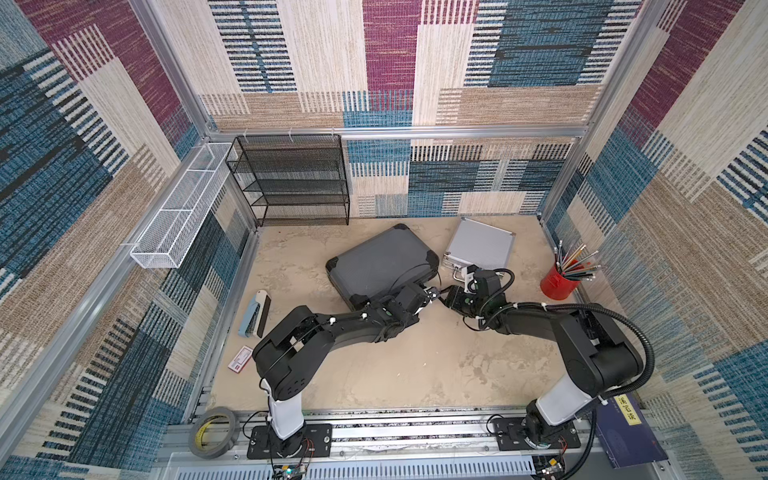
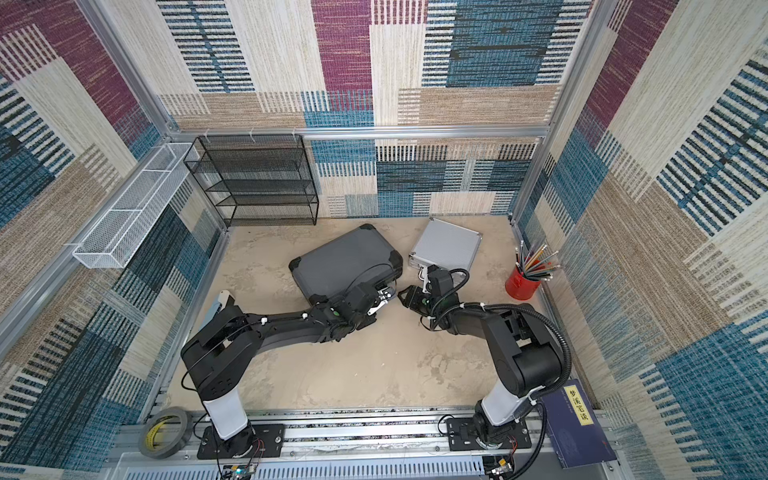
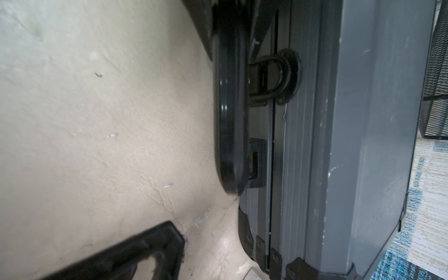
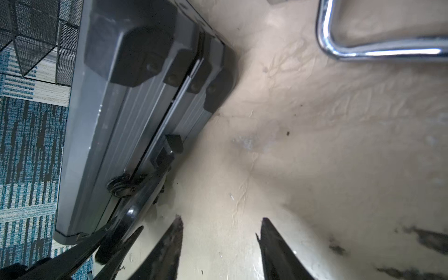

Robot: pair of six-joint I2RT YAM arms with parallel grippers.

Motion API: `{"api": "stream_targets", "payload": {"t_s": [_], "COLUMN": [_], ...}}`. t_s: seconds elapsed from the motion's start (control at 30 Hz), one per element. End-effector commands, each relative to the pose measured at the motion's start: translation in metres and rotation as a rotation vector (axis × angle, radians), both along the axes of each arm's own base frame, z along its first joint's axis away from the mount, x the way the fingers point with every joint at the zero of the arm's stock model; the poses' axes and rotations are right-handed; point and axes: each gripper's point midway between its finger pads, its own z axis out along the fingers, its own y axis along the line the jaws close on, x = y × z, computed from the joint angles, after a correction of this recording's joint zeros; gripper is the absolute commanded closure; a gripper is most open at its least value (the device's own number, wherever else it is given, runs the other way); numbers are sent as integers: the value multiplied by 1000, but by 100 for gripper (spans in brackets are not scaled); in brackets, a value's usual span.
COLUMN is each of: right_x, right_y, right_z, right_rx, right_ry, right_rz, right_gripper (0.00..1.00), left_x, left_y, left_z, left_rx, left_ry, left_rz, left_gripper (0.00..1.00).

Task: Open the poker set cases
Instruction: Place the poker set case at the center of the board.

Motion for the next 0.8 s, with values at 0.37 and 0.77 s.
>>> {"api": "stream_targets", "payload": {"t_s": [0.37, 0.77], "right_x": [-4, -5], "right_y": [-14, -14], "right_z": [-5, -7], "right_rx": [-16, -15], "right_ry": [4, 4], "right_rz": [-38, -31], "right_gripper": [46, 45], "left_x": [-65, -76], "left_y": [-6, -7], "left_z": [-74, -78], "left_rx": [139, 140], "left_ry": [295, 326], "left_rz": [-159, -160], "left_gripper": [83, 71]}}
